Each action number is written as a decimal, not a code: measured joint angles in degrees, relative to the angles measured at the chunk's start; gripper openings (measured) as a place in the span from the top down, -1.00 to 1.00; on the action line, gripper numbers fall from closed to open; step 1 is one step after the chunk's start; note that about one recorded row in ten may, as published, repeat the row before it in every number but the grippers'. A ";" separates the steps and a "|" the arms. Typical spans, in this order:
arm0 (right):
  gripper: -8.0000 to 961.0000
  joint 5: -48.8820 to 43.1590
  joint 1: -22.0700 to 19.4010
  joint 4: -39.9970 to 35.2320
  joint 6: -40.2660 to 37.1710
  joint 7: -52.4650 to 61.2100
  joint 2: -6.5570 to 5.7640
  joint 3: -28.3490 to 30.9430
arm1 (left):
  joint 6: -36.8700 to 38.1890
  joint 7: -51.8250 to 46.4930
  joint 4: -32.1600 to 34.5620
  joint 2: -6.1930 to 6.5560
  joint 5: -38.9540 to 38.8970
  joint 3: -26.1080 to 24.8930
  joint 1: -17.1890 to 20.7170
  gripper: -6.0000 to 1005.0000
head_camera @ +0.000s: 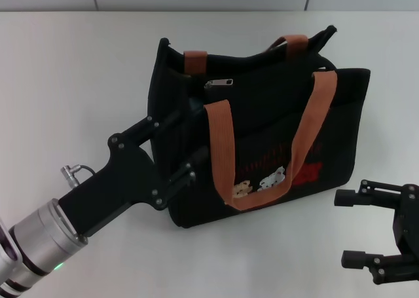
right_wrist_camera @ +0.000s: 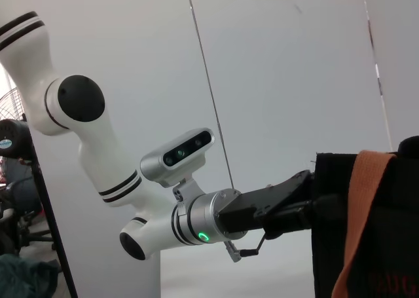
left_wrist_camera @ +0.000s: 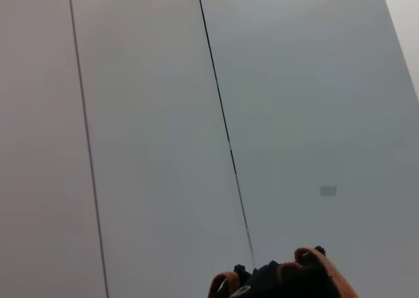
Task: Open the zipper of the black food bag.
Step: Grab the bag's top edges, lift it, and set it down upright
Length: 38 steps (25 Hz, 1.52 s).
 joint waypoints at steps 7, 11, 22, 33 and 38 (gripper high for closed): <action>-0.69 0.05 -0.01 0.10 0.09 0.03 0.00 0.00 | -0.58 0.09 -0.91 -0.03 -0.12 -2.21 0.23 0.16; -0.69 0.07 -0.12 0.18 0.09 0.04 0.00 0.00 | -1.04 0.15 -1.30 -0.05 -0.14 -3.71 0.10 0.31; -0.68 0.15 -0.23 0.29 0.09 -0.01 0.00 0.00 | -1.44 -2.74 -1.33 -0.03 -0.33 -5.05 -0.15 0.57; -0.67 7.94 -0.99 0.26 0.99 -0.29 0.00 4.49 | 2.38 -4.68 3.42 0.32 -0.46 -6.35 -2.23 0.58; -0.67 22.49 -1.55 1.20 2.56 -0.30 0.03 11.27 | 5.25 -7.07 8.25 0.26 -0.48 -6.47 -4.11 0.58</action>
